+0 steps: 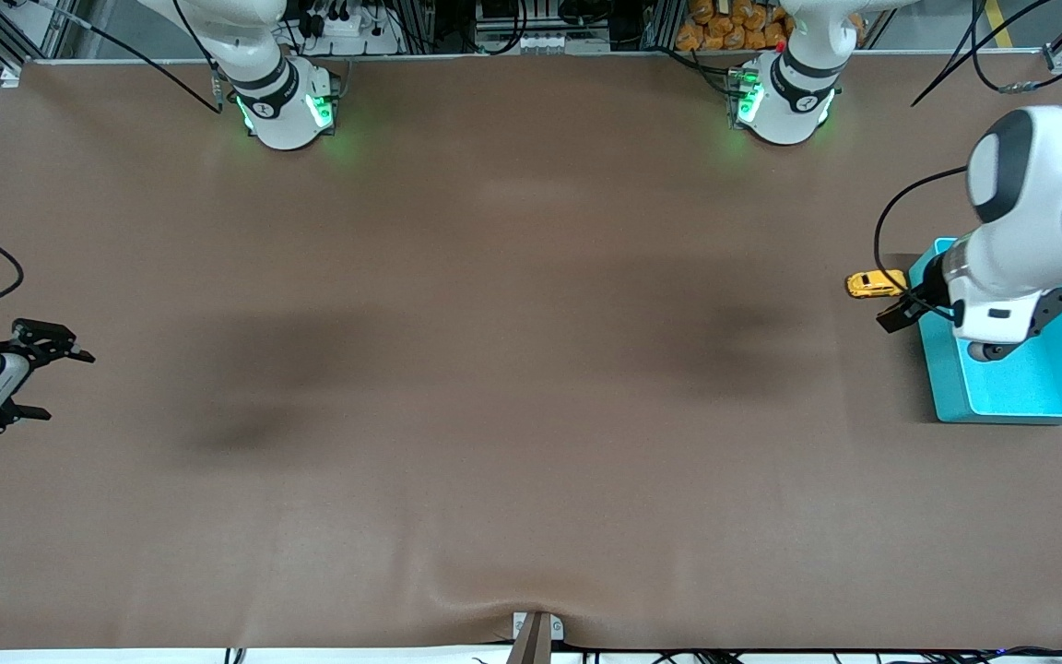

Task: Wind and store yellow beetle car
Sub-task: 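Lower the left gripper toward the car stopped beside the teal box, then align the left gripper over the car and close on it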

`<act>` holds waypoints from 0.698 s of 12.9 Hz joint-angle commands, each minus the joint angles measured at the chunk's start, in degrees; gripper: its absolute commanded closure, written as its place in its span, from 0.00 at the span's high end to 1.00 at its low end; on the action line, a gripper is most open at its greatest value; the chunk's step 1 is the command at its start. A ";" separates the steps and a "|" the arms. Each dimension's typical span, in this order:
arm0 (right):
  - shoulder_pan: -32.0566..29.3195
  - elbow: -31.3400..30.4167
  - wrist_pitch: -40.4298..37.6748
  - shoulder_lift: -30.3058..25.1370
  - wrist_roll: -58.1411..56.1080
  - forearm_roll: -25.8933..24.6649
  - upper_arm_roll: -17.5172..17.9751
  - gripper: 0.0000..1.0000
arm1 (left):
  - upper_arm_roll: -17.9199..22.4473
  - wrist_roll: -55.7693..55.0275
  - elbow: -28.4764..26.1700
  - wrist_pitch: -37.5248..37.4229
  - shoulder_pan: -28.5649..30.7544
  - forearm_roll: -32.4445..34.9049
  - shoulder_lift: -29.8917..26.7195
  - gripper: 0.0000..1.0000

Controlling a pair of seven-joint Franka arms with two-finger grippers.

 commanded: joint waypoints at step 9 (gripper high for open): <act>6.61 -8.58 -3.09 -16.11 22.93 -0.16 0.29 1.00 | -0.20 -16.10 -10.78 17.50 5.25 2.32 5.94 1.00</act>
